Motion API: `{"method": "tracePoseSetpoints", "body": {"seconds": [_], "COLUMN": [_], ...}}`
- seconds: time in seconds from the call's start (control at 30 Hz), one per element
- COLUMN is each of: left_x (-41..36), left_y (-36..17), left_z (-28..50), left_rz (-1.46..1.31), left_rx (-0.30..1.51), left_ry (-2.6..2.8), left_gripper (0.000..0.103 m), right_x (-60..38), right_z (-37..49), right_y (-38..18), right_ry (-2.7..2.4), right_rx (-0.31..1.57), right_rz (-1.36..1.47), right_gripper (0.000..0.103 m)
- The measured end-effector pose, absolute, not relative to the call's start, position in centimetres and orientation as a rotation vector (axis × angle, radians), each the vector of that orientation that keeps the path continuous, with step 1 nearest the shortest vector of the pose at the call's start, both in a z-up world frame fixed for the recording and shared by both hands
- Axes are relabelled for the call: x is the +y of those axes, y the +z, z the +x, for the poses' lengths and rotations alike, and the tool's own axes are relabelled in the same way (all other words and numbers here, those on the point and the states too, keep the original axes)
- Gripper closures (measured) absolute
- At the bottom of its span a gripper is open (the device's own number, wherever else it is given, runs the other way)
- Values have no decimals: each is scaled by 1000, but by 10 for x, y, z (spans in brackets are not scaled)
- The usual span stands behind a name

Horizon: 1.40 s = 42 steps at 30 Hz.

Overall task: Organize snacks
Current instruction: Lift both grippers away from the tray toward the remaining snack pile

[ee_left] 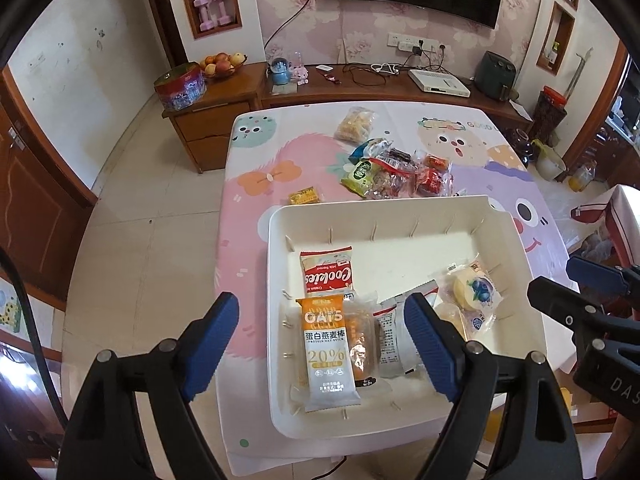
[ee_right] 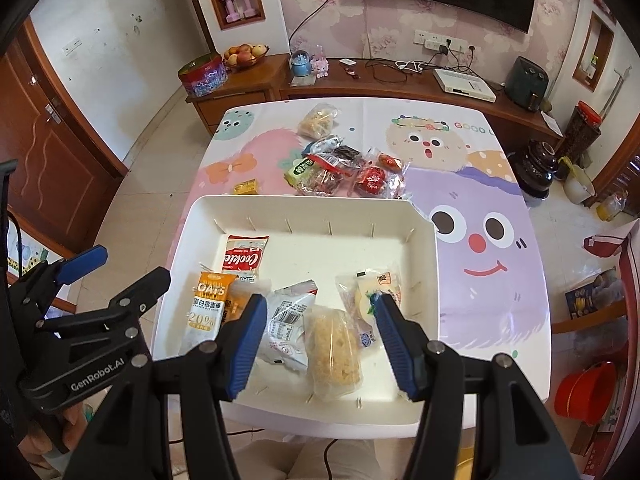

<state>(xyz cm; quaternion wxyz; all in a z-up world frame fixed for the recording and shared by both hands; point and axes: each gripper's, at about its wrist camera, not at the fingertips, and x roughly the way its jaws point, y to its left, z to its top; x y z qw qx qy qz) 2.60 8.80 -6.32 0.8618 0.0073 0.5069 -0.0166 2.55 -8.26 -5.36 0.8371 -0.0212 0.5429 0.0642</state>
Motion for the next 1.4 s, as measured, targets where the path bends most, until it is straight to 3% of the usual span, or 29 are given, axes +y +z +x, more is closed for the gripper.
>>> {"method": "tracePoseSetpoints", "body": {"seconds": [0.83,1.4], "left_x": [93,125], "left_y": [-65,-59], "left_z": [25,75], "left_rz": [-7,-83], "left_rx": [1067,1068], "left_ry": [-12,68], "left_gripper": [19,19], "right_x": [-78,-89], "right_z": [26,65], "right_y": [-61,-56], "right_ry": [152,178], "right_rx": [1185,1165], "right_rz": [-49,-59], "right_gripper": [46,46]}}
